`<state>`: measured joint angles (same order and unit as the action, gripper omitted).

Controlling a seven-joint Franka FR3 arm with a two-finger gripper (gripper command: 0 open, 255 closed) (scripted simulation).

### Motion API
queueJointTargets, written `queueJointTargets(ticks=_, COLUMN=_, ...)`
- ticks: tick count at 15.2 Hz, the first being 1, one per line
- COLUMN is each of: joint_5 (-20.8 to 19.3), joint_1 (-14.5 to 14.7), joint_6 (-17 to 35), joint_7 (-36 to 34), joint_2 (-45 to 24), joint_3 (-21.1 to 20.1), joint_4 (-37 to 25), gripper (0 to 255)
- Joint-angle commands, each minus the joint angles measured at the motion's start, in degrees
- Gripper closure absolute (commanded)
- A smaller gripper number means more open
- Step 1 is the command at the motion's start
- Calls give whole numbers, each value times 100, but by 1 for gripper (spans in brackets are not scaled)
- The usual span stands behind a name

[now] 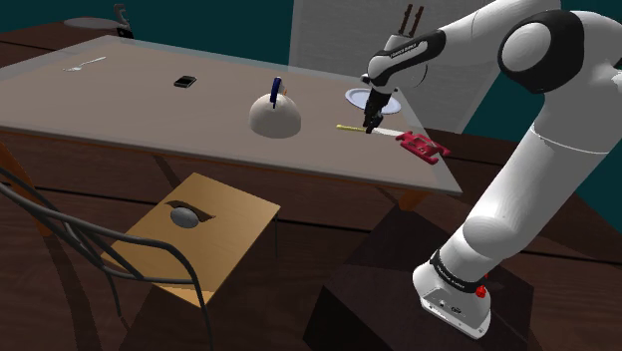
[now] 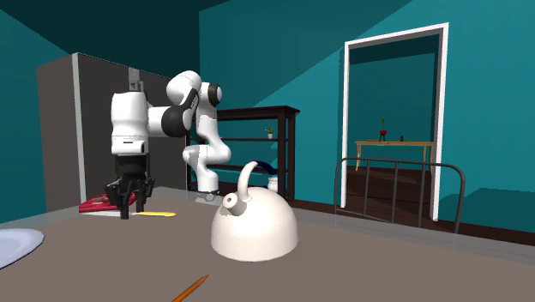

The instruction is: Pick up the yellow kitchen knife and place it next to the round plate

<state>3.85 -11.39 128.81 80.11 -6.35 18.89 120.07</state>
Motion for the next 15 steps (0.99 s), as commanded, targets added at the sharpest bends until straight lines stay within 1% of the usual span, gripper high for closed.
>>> queueJointTargets(ticks=1, joint_5=1, joint_1=-1, joint_6=7, joint_7=2, joint_2=0, joint_3=0, joint_4=6, gripper=255)
queueJointTargets(ticks=4, joint_5=1, joint_1=-1, joint_6=6, joint_7=1, joint_2=0, joint_3=0, joint_4=5, gripper=255)
queueJointTargets(ticks=5, joint_5=1, joint_1=-1, joint_6=6, joint_7=1, joint_2=0, joint_3=0, joint_4=5, gripper=0)
queueJointTargets(ticks=10, joint_5=1, joint_1=-1, joint_6=6, joint_7=1, joint_2=0, joint_3=0, joint_4=5, gripper=0)
queueJointTargets(ticks=14, joint_5=-170, joint_1=20, joint_6=-666, joint_7=-116, joint_2=368, joint_3=17, joint_4=-322, gripper=0)
queueJointTargets(ticks=15, joint_5=-170, joint_1=20, joint_6=-666, joint_7=-116, joint_2=368, joint_3=17, joint_4=-322, gripper=0)
